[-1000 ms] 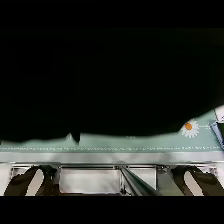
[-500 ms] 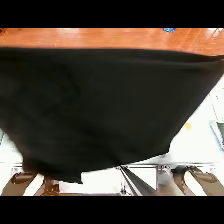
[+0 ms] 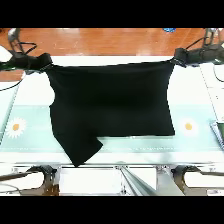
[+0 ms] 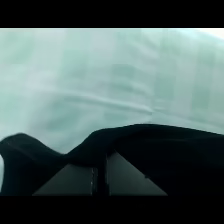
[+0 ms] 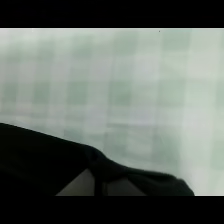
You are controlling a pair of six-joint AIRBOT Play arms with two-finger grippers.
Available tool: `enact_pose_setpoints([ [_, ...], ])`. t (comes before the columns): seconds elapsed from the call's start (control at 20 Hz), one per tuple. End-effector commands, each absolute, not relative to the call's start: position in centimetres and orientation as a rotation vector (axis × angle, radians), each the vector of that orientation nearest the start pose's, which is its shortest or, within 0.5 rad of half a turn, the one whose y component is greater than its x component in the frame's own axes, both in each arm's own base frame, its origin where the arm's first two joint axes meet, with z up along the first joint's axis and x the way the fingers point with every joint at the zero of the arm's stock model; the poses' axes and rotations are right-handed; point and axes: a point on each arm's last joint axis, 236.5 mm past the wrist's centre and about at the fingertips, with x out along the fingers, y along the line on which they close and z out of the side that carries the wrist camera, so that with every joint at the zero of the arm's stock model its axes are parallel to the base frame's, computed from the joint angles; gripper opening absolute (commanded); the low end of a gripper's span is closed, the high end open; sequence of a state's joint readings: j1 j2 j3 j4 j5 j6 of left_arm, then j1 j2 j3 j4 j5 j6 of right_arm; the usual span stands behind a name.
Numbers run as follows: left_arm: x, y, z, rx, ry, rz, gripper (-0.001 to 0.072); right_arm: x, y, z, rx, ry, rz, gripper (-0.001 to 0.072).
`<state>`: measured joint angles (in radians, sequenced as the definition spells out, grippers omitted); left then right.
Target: Fold the shirts.
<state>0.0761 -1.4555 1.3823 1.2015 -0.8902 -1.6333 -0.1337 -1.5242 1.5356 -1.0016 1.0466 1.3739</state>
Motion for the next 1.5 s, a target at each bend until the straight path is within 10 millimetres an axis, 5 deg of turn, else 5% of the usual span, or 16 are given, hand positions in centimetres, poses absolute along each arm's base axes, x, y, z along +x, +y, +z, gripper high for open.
enact_pose_setpoints([
  [0.0, 54.5, -4.6, 1.2, -0.579, 1.016, -0.086, 0.0020, 56.3, 2.7, 4.6, 0.489, 0.960, 0.237, 0.0031],
  [0.25, 52.9, -6.5, 0.6, -0.544, 1.162, -0.189, 0.0021, 55.8, 1.9, 2.4, 0.494, 1.053, 0.249, 0.0031],
  [0.35, 49.8, -6.9, 0.5, -0.489, 1.274, -0.257, 0.0021, 53.0, 1.0, 1.1, 0.437, 1.171, 0.287, 0.0031],
  [0.5, 44.3, -5.8, -2.7, -0.451, 1.500, -0.276, 0.0021, 47.5, -0.2, -2.1, 0.368, 1.409, 0.282, 0.0031],
  [0.7, 40.4, -5.8, -5.9, -0.482, 1.640, -0.277, 0.0021, 43.7, -0.1, -6.3, 0.387, 1.557, 0.261, 0.0031],
  [1.15, 38.6, -5.7, -6.8, -0.475, 1.700, -0.306, 0.0021, 43.7, -0.1, -7.8, 0.420, 1.549, 0.221, 0.0031],
  [1.2, 38.4, -5.7, -6.8, -0.475, 1.704, -0.307, 0.0052, 43.9, -0.2, -7.8, 0.437, 1.545, 0.200, 0.0090],
  [1.25, 38.1, -5.9, -6.7, -0.473, 1.721, -0.315, 0.0236, 43.9, -0.2, -7.8, 0.457, 1.548, 0.180, 0.0326],
  [1.3, 37.5, -5.9, -6.5, -0.473, 1.744, -0.323, 0.0502, 43.7, -0.1, -7.7, 0.460, 1.558, 0.180, 0.0409],
  [1.45, 35.3, -4.4, -5.5, -0.470, 1.823, -0.331, 0.0504, 42.8, -2.0, -6.1, 0.461, 1.561, 0.135, 0.0408],
])
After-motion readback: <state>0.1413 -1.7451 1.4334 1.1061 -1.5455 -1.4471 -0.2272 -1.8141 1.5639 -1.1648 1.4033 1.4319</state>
